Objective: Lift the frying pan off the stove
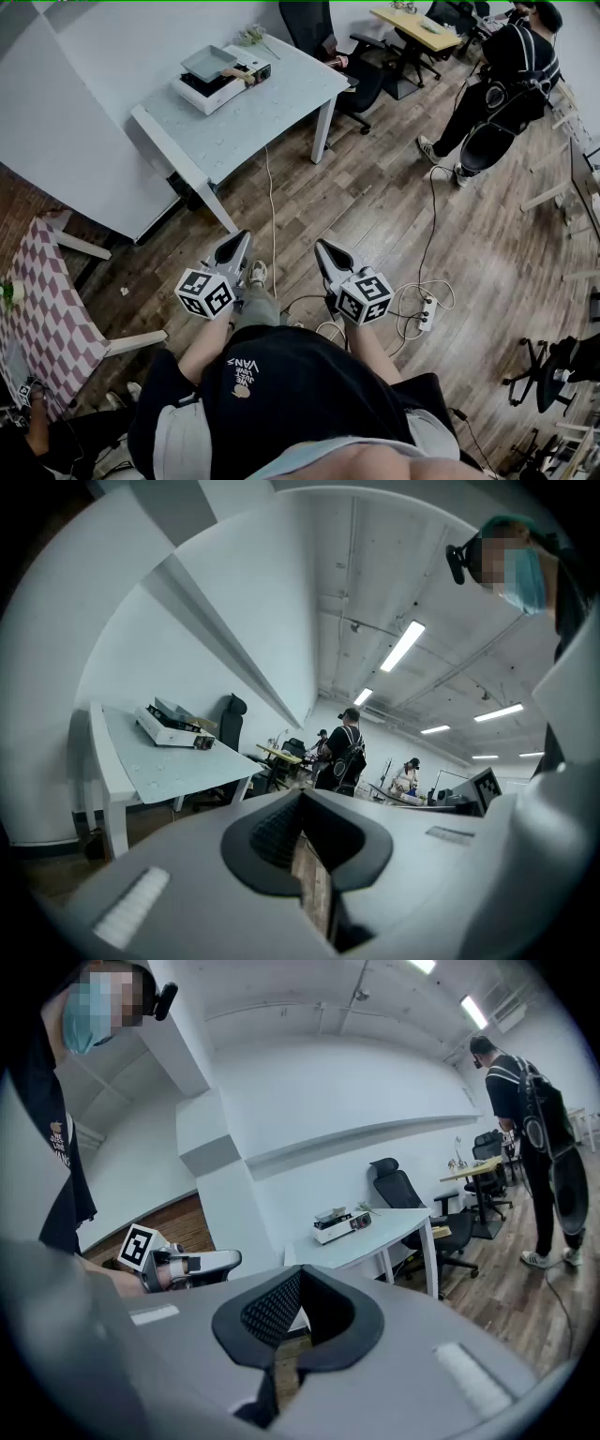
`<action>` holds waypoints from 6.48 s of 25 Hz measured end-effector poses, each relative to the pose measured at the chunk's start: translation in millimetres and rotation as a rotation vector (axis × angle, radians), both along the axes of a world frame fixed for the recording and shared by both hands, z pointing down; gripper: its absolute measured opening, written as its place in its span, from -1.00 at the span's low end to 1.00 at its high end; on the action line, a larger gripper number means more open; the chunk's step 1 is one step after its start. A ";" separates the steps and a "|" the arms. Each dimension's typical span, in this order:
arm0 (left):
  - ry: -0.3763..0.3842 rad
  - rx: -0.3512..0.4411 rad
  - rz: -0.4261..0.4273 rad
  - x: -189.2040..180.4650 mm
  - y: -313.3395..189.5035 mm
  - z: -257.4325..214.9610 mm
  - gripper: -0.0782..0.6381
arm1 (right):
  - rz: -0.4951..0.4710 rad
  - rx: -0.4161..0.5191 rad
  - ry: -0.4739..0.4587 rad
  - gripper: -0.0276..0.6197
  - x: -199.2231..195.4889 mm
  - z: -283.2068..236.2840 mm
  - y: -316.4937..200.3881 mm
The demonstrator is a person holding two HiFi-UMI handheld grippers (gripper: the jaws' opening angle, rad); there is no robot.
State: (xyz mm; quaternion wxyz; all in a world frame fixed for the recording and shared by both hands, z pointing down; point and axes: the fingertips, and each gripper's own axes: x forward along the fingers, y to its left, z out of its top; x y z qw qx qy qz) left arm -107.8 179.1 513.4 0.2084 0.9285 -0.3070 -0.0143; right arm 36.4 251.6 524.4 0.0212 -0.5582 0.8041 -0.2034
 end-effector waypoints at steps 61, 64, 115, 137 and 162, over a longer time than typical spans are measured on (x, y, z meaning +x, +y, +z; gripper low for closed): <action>0.251 -0.145 -0.165 123.9 -342.1 1.4 -0.16 | -0.229 -0.074 0.037 -0.27 124.4 -4.6 -391.6; 0.262 -0.170 -0.197 131.6 -349.4 5.6 -0.16 | -0.268 -0.084 0.031 -0.27 131.1 1.2 -402.2; 0.750 -0.680 -0.154 97.8 -638.6 77.4 0.00 | -0.459 -0.126 0.235 -0.44 -24.1 35.8 -583.6; 0.520 -0.654 -0.165 114.8 -608.0 75.4 -0.28 | -0.450 -0.163 0.189 -0.50 -2.5 49.2 -555.0; 0.509 -0.624 -0.178 183.4 -459.7 50.3 -0.28 | -0.468 -0.078 0.148 -0.50 70.3 23.6 -407.2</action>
